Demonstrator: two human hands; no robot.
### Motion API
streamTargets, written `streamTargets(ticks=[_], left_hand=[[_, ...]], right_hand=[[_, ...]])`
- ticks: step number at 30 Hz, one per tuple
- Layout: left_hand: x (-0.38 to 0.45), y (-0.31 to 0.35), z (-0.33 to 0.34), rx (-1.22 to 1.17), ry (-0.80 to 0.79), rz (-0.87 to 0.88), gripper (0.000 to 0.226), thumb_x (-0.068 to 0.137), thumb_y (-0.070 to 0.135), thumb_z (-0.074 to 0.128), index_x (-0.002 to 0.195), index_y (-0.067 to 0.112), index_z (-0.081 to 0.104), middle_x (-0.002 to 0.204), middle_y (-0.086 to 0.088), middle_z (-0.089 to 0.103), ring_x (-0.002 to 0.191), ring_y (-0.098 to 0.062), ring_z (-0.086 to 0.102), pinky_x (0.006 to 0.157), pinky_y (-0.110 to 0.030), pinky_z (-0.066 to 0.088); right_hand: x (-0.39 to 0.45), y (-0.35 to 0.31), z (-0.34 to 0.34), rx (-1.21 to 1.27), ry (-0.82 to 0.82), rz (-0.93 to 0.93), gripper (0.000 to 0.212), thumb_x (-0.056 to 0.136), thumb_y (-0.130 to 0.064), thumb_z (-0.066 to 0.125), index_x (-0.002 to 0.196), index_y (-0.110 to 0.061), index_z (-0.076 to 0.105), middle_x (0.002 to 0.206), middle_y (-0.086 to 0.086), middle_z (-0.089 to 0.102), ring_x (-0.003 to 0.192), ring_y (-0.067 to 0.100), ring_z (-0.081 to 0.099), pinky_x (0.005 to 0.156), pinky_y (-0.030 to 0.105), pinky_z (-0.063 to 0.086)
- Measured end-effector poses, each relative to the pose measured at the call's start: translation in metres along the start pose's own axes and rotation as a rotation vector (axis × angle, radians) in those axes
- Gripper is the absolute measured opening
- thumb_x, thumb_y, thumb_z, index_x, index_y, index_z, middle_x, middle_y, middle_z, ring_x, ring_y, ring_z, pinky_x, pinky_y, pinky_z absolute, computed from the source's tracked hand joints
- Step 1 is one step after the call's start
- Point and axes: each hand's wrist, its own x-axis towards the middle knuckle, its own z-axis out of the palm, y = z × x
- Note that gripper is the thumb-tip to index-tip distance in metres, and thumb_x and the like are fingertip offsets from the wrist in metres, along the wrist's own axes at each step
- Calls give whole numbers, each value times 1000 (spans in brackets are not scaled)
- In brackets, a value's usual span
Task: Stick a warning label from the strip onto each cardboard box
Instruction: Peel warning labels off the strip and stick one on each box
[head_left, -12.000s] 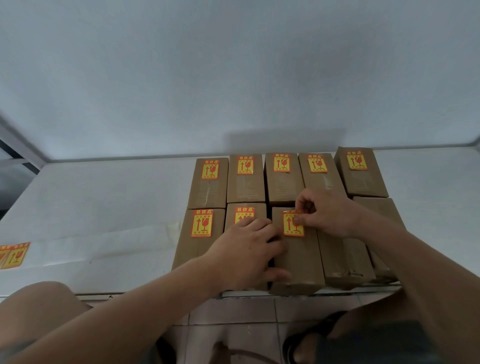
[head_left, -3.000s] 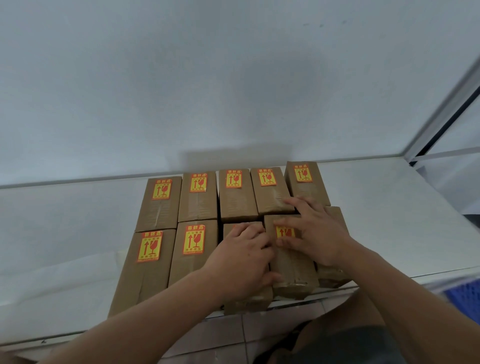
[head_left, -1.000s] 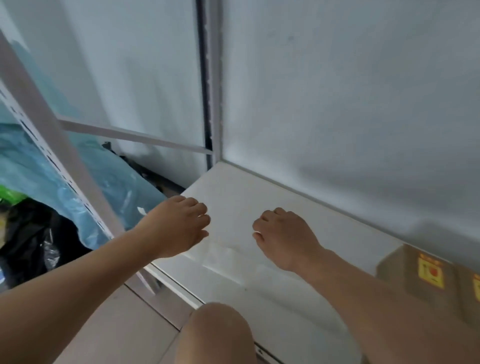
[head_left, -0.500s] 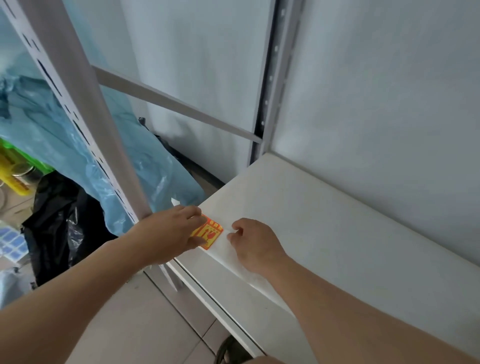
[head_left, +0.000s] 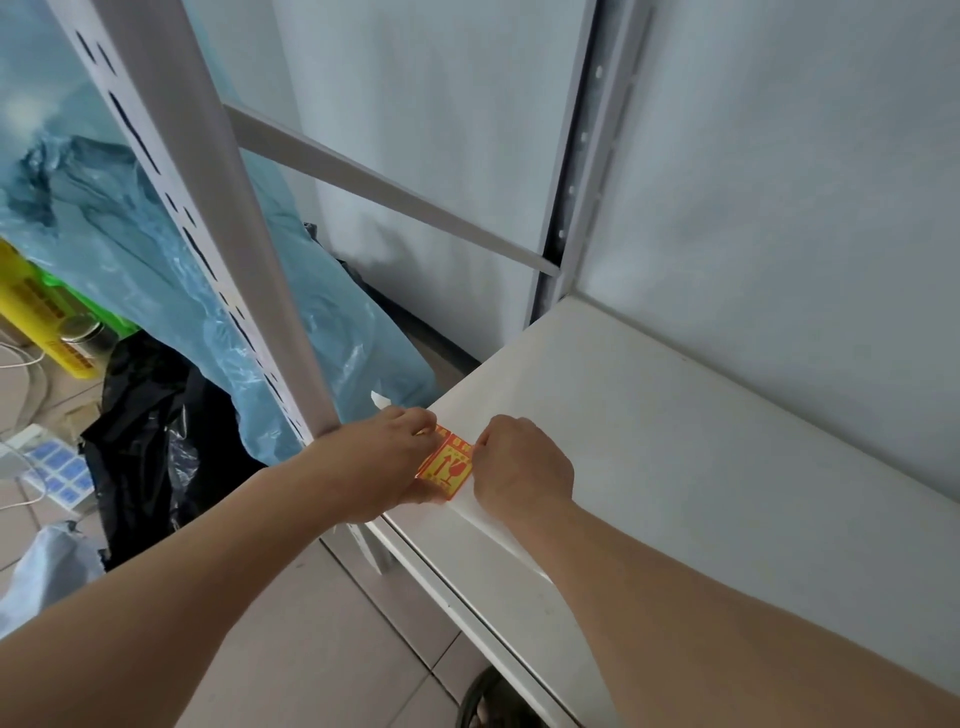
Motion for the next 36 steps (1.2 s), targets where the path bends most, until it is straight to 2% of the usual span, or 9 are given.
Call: streamTargets(ticks=[10,13,15,24,28,33,36], left_hand=[[1,1,-3,3,-24,13,69,90,60,47,147,26,28,145,4,32,128,-16,36,98,-32,43],[1,0,-3,0,-21,14,69,89,61,47,147,26,30,144,4,33,127,-16,37,97,-30,42],[1,0,-3,-12,-18,14,69,89,61,47,146,26,31,144,4,34,126,-16,38,99,-31,42],[2,-1,-3,-30,-31,24,68,88,59,51,146,26,34,143,4,36,125,-16,40,100,-30,42],[1,-1,-5,-24,-60,22,69,88,59,51,146,25,35,143,3,36,124,-17,41,99,-31,43],[-2,0,-10,-27,-109,17,70,88,57,52,147,24,32,145,3,34,127,-17,39,100,-33,43],[-3,1,-11,-36,-127,8,71,89,55,53,148,24,30,146,3,33,128,-17,39,101,-32,42]], right_hand=[[-11,-4,6,-59,85,-141,49,83,-40,70,118,-15,45,115,5,59,99,20,60,81,28,48],[-11,-5,7,58,105,-102,39,91,-42,59,119,-18,45,114,4,62,97,20,62,80,29,49],[-10,-5,8,40,105,-118,35,94,-43,53,119,-19,49,113,3,63,97,20,62,80,29,49],[-15,0,2,-60,98,-242,36,88,-41,62,115,-18,52,111,4,64,94,20,62,82,29,51],[-16,2,-1,-8,103,-246,30,91,-38,59,111,-17,54,108,3,66,92,20,63,83,30,53],[-17,10,-1,97,88,-211,13,95,-27,57,105,-19,59,103,1,69,90,19,61,74,28,48],[-20,16,-6,232,56,-147,16,98,-27,52,106,-17,60,106,0,68,96,19,61,78,24,45]])
